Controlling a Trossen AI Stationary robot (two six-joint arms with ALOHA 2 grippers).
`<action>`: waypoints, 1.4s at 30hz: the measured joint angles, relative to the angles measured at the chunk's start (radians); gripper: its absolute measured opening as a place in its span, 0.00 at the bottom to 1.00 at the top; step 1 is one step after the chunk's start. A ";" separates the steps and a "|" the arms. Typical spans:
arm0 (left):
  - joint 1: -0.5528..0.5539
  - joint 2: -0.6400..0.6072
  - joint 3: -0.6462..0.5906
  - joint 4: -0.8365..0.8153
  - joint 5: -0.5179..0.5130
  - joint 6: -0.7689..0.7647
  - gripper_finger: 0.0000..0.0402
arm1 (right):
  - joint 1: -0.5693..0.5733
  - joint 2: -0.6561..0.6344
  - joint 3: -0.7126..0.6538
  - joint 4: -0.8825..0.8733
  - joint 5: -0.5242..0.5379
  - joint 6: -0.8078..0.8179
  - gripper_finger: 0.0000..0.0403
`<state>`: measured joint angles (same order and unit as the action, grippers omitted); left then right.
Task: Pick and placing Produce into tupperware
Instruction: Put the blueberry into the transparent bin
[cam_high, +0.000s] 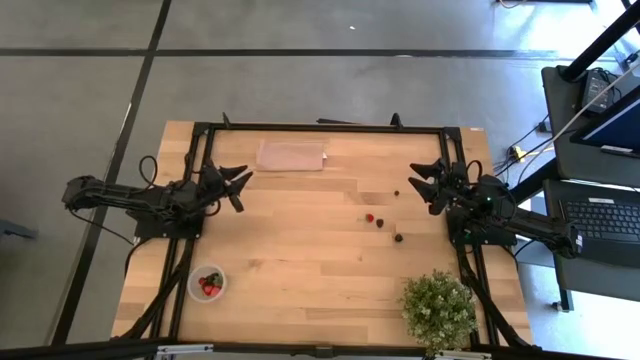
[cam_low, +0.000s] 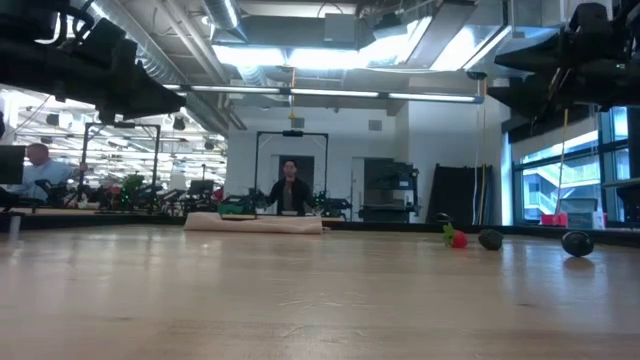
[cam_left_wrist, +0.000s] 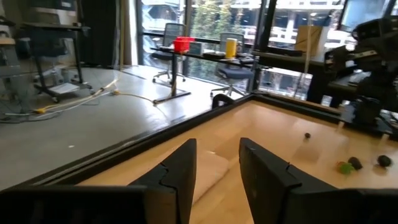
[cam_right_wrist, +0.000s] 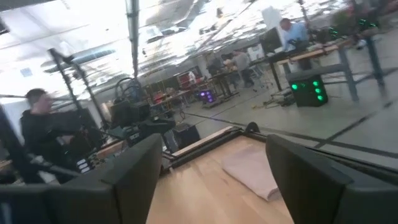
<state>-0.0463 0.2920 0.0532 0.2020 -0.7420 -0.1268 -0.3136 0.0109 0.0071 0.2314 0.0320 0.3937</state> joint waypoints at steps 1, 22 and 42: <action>0.000 0.000 0.000 0.000 -0.008 0.000 0.29 | 0.000 0.000 0.000 -0.002 0.020 0.018 0.72; 0.000 0.000 0.000 -0.009 -0.009 0.006 0.29 | 0.001 0.055 0.009 -0.220 0.054 -0.288 0.73; 0.000 0.000 0.000 -0.008 -0.008 -0.027 0.20 | -0.032 0.502 0.009 -0.198 0.243 0.144 0.73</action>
<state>-0.0463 0.2924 0.0528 0.1936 -0.7502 -0.1539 -0.3452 0.5124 0.0162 0.0338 0.2746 0.5380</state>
